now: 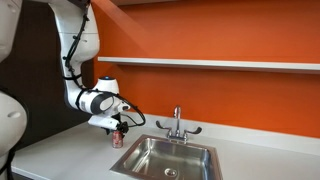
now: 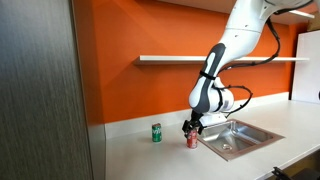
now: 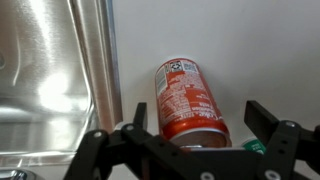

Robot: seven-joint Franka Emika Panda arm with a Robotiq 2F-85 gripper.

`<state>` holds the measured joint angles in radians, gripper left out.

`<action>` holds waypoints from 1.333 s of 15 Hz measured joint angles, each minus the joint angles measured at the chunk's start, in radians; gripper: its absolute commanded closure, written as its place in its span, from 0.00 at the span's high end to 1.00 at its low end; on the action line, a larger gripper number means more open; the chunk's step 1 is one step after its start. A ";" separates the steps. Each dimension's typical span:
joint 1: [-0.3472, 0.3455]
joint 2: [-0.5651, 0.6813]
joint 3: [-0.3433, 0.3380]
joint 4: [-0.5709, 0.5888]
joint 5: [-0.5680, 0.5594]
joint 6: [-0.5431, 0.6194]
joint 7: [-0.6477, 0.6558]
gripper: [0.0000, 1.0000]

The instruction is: Put the red can on the bottom shelf

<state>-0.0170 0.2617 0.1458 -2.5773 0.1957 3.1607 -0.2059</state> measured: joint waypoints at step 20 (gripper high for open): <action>-0.001 0.022 -0.005 0.036 -0.023 0.003 0.026 0.39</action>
<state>-0.0183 0.2835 0.1413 -2.5416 0.1727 3.1642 -0.1802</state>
